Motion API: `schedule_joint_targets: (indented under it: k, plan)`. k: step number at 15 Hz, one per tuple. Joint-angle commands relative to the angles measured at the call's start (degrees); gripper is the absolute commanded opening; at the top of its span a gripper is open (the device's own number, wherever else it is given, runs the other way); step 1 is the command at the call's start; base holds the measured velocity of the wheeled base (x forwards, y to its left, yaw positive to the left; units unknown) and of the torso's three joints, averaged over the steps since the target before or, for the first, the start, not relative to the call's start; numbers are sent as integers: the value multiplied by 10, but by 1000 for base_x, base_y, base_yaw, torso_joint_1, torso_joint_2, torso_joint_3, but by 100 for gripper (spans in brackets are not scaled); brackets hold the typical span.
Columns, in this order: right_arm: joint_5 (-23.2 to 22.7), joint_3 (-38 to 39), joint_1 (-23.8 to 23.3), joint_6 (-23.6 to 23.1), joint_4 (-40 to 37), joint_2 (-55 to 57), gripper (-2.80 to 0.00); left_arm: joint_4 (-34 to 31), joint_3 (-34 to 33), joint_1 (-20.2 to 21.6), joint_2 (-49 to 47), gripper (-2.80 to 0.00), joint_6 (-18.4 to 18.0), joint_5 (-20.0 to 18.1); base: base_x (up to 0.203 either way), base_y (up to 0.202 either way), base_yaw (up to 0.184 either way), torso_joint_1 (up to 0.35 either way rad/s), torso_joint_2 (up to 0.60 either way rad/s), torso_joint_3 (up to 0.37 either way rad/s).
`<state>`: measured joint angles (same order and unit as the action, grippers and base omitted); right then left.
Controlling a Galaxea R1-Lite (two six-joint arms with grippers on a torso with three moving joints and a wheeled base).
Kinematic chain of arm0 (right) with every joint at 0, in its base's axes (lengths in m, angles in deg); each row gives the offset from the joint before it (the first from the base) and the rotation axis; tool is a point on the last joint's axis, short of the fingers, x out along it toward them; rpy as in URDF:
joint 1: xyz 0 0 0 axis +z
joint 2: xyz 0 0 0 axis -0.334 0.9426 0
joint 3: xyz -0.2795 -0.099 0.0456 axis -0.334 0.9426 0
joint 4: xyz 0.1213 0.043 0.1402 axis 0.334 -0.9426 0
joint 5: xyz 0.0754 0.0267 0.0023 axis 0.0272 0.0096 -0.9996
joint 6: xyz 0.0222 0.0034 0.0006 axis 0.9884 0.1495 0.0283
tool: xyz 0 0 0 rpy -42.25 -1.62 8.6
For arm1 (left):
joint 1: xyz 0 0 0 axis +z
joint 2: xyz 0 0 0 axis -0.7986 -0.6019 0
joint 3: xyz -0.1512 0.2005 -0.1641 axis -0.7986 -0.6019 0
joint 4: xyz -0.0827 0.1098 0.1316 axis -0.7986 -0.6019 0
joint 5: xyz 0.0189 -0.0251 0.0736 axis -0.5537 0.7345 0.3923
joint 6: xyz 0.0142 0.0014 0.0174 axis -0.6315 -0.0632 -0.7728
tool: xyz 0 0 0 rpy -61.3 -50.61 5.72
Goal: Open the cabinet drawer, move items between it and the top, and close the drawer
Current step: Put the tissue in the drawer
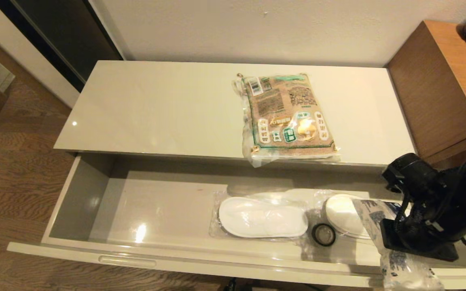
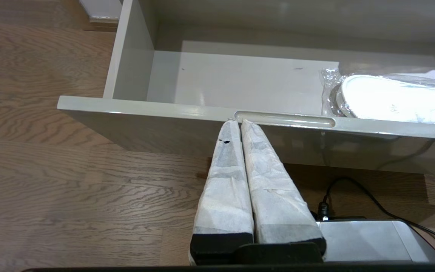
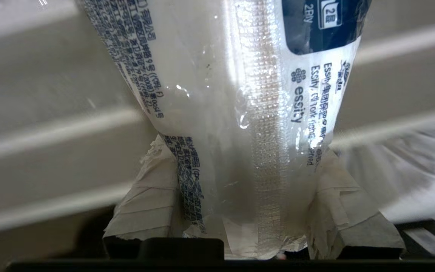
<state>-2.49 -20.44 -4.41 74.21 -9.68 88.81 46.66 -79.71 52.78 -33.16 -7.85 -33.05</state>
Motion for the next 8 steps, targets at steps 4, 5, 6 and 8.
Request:
schedule_joint_targets:
  k: [4,5,6,8]
  plan:
    - [42,5,0,30,118,51,-280,0,0,0,0,-280,0,0,0,0,0,0,0,0]
    - [52,8,0,32,142,59,-280,0,0,-1,0,-280,0,0,0,0,0,0,0,0]
    - [73,5,0,34,159,70,-280,0,0,0,0,-280,0,0,0,0,0,0,0,0]
    - [95,3,0,55,202,91,-280,0,0,0,0,-280,0,0,0,0,0,0,0,0]
